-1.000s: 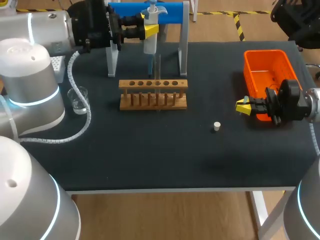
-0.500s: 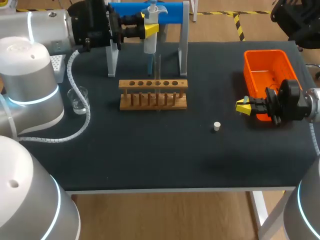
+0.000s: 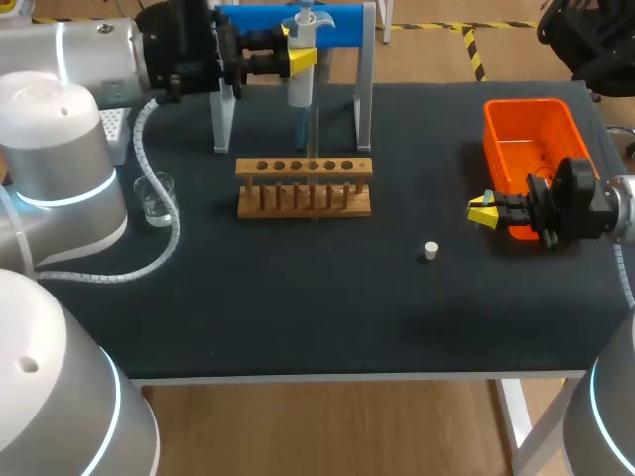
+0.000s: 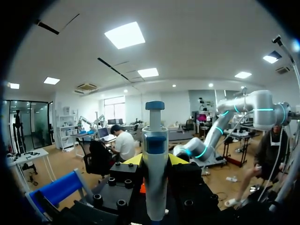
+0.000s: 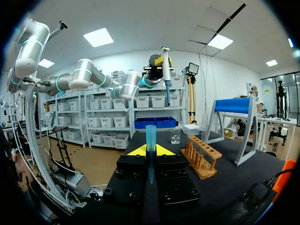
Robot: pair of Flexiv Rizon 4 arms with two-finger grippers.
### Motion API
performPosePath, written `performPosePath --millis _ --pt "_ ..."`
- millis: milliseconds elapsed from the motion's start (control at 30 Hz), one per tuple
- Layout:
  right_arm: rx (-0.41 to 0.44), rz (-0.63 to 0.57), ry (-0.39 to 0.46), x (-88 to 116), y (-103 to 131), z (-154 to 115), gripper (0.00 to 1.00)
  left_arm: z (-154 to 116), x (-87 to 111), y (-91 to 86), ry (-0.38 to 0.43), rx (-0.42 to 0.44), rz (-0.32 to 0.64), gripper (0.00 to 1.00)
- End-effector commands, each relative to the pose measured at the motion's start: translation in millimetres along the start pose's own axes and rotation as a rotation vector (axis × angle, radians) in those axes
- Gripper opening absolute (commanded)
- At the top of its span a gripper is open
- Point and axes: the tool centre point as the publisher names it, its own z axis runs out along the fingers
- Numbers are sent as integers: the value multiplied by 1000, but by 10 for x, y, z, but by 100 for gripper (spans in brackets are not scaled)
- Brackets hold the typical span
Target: Invert the test tube, pick up the pipette, mount the tip to pipette, aspirate from beaker and dispense into the tube, eject the tip, return the pipette, and cap with the stopper.
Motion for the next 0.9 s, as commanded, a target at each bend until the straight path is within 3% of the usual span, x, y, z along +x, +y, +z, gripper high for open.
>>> performPosePath --millis 33,400,900 --pt "1 -1 -5 10 0 8 0 54 35 -58 20 7 9 0" --pt "1 -1 -5 10 0 8 0 257 269 -168 80 10 -4 0" --pt "1 -1 -5 10 0 8 0 415 525 -329 88 15 -10 0"
